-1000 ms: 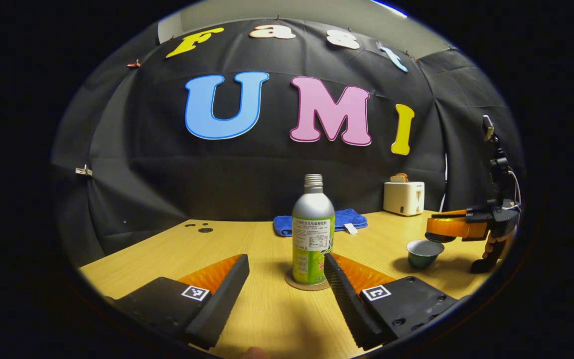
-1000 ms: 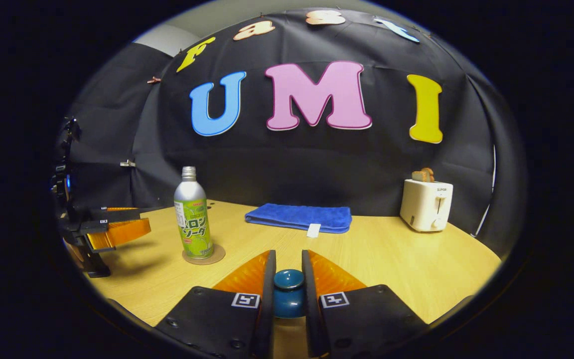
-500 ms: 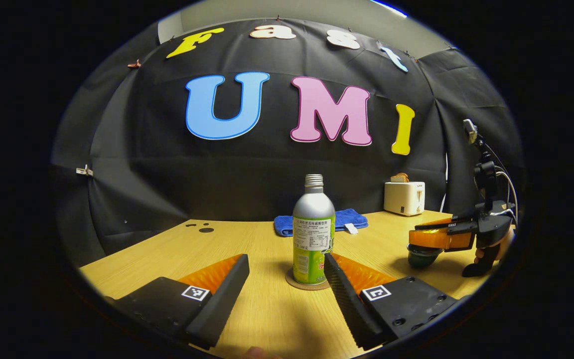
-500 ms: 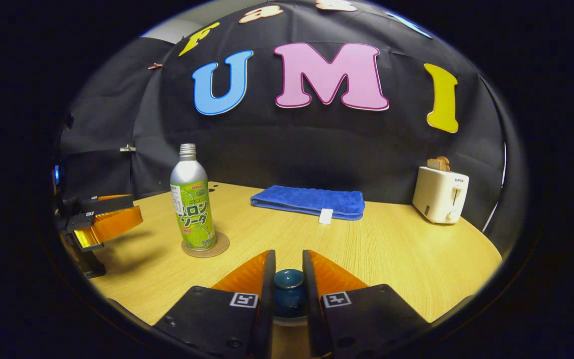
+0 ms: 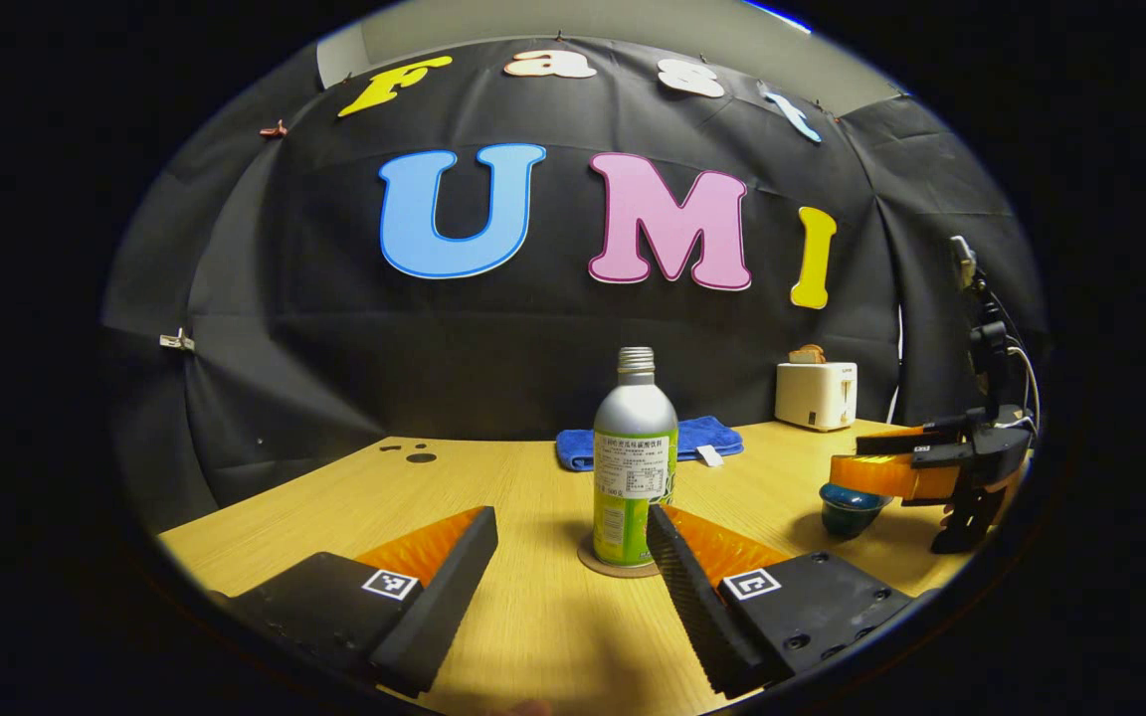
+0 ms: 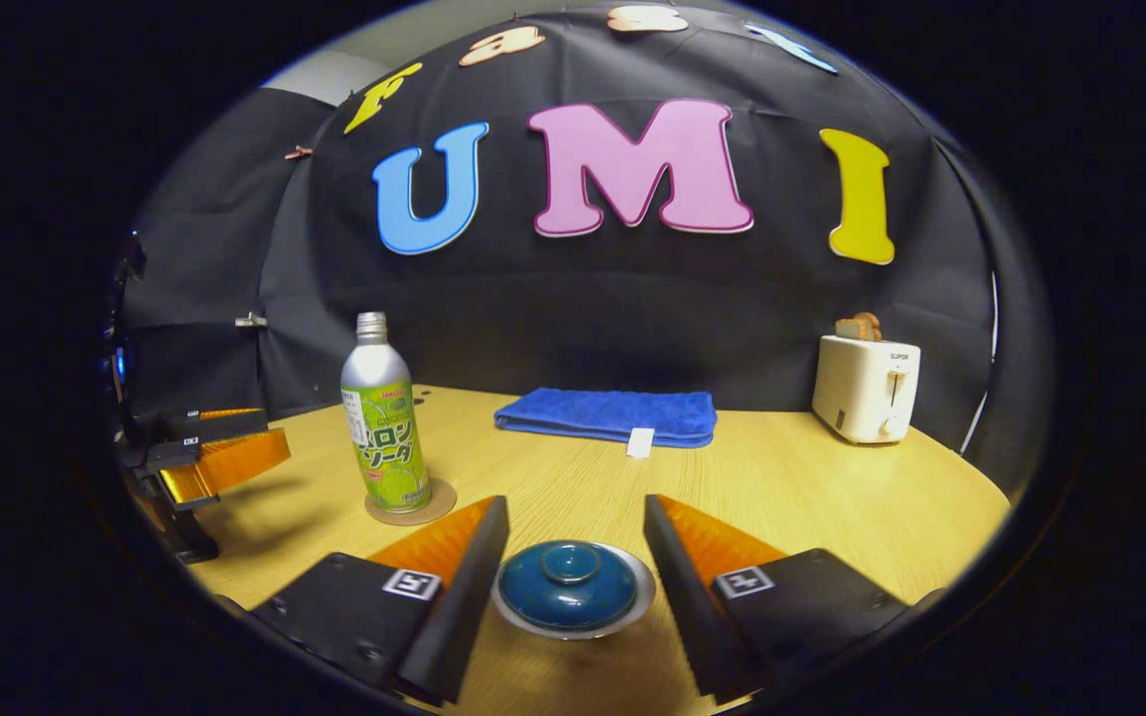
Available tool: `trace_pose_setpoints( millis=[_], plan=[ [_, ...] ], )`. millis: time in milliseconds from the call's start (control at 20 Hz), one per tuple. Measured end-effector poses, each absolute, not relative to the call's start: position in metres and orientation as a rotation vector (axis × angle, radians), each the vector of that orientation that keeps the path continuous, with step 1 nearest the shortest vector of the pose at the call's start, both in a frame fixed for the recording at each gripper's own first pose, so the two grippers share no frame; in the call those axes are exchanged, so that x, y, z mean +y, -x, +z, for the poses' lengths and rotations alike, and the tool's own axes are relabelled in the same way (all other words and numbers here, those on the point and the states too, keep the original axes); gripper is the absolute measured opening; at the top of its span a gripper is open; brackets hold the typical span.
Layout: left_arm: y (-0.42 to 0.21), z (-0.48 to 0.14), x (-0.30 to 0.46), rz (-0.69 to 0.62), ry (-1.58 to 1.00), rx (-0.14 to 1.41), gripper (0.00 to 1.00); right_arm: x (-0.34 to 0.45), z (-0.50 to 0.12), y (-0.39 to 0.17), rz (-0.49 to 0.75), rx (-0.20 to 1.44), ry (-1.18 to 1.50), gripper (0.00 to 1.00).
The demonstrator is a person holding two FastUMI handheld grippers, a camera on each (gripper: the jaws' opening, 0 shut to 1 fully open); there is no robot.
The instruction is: Open the teacup lid with one hand, grasp the water bottle and pour water into the teacup with the other hand; after pouring, place the water bottle on the coaster and then close the teacup lid.
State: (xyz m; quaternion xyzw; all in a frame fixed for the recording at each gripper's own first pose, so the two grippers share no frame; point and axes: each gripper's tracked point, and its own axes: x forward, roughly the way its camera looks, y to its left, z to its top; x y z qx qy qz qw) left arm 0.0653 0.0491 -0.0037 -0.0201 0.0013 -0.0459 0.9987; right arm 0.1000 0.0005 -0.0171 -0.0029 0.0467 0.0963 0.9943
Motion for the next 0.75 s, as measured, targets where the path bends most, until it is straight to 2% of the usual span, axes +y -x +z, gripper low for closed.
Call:
trace_pose_setpoints(
  millis=[50,300,600,750],
  plan=[
    [-0.064,-0.003,0.049,-0.085,0.040,0.002,0.96,-0.003,-0.015,-0.095,0.181,0.080,0.006,0.99],
    [-0.055,-0.003,0.041,-0.053,0.040,0.004,0.96,-0.025,-0.003,-0.069,0.113,0.003,-0.004,1.00],
    [-0.047,-0.002,0.019,-0.082,0.039,0.001,0.94,-0.032,-0.003,-0.052,0.052,0.002,0.000,1.00],
    [-0.048,-0.001,0.019,-0.084,0.038,0.000,0.96,-0.035,-0.003,-0.051,0.029,0.002,0.000,1.00]
  ],
)
